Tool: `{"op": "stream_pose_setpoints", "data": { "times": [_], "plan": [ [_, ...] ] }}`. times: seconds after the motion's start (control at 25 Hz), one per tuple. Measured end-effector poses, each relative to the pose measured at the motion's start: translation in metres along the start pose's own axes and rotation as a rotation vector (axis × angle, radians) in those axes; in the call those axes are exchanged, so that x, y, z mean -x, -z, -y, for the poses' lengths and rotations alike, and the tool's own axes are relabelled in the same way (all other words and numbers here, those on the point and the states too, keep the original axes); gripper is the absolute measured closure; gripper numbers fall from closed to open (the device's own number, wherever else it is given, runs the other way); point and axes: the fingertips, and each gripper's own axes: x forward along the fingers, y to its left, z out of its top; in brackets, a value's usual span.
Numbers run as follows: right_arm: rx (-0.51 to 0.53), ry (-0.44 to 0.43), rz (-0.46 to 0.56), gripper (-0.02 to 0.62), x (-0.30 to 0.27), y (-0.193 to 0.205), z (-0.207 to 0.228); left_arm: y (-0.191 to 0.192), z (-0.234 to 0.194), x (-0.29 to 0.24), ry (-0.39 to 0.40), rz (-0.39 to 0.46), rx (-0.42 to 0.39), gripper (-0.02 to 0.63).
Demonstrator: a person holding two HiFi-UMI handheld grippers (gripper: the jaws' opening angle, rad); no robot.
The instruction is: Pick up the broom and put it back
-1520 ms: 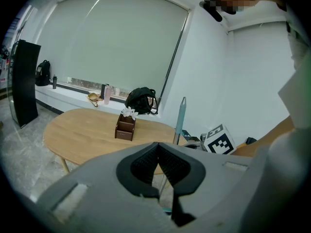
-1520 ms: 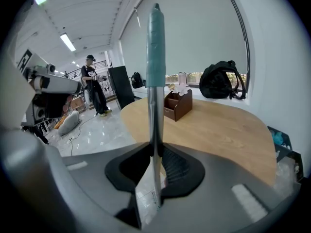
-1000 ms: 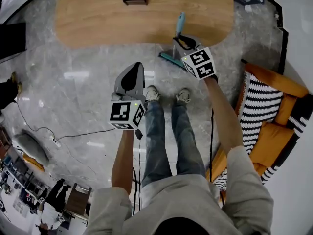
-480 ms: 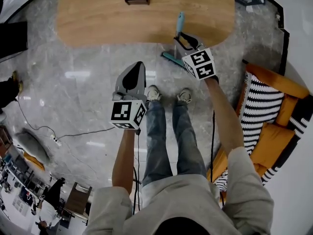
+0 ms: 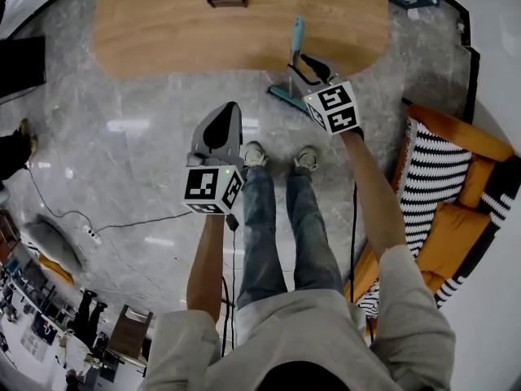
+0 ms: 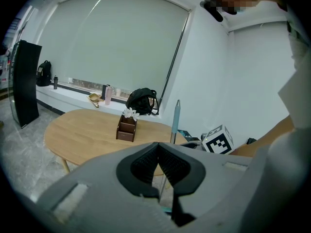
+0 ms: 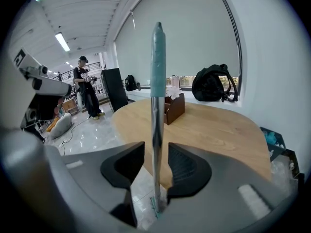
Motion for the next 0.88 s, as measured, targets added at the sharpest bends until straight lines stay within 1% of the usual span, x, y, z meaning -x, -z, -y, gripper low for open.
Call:
{"op": "stream_pose_setpoints", "data": {
  "times": [0.36,0.56,0.68,0.76,0.88],
  "plan": [
    [-0.032,0.034,0.038,0.451,0.025,0.002,-0.007,-0.002,0.009,0.01,0.004,0.017,-0.011,0.604],
    [-0.054,0.084,0.079,0.497,0.052,0.001,-0.009,-0.004,0.017,0.018,0.009,0.03,-0.017,0.604],
    [-0.063,0.118,0.099,0.542,0.069,0.002,-0.01,-0.002,0.023,0.022,0.014,0.035,-0.022,0.604],
    [-0.076,0.139,0.113,0.587,0.081,0.003,-0.01,-0.001,0.028,0.024,0.016,0.038,-0.023,0.604],
    [-0.092,0.161,0.139,0.594,0.098,0.0,-0.011,-0.003,0.036,0.027,0.024,0.044,-0.028,0.604]
  ]
}}
